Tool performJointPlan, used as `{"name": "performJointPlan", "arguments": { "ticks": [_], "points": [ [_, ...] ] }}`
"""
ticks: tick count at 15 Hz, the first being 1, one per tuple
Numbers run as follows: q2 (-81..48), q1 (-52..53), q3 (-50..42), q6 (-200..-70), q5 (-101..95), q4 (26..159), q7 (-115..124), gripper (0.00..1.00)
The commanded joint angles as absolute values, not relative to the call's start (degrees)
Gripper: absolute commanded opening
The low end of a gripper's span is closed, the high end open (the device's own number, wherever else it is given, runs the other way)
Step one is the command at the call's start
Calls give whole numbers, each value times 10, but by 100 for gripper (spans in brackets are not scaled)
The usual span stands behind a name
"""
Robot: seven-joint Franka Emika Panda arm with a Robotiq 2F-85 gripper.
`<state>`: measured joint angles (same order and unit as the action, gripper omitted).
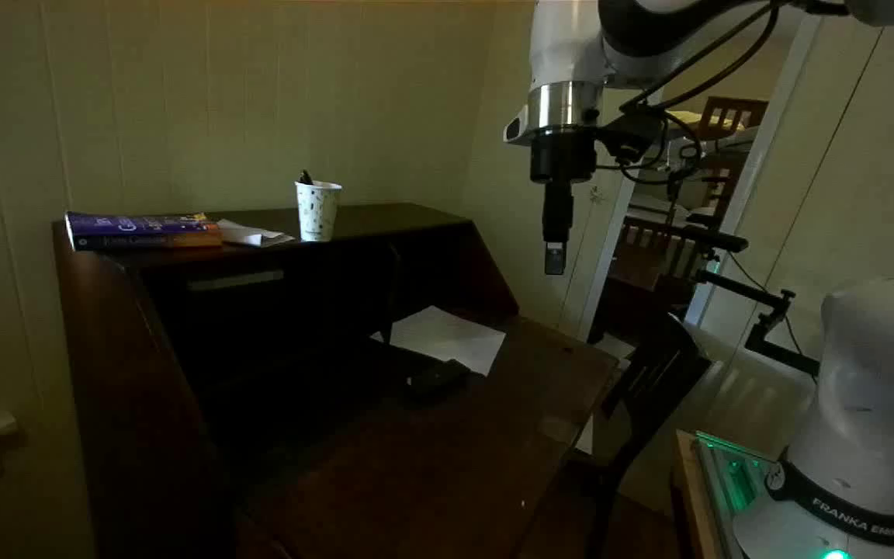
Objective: Press a button on the remote
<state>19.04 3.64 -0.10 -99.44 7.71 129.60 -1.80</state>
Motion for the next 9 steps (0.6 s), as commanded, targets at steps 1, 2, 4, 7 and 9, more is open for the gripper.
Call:
{"name": "performJointPlan", "arguments": {
  "ticks": [1,2,4,7,9],
  "points": [
    [190,31,4,-993,78,1295,-19,100],
    [190,31,4,-993,78,1295,-19,100],
    [190,31,4,-993,78,1295,-19,100],
    [190,31,4,-993,78,1295,-19,100],
    [129,10,2,-1054,82,1269,55,100]
  ]
}}
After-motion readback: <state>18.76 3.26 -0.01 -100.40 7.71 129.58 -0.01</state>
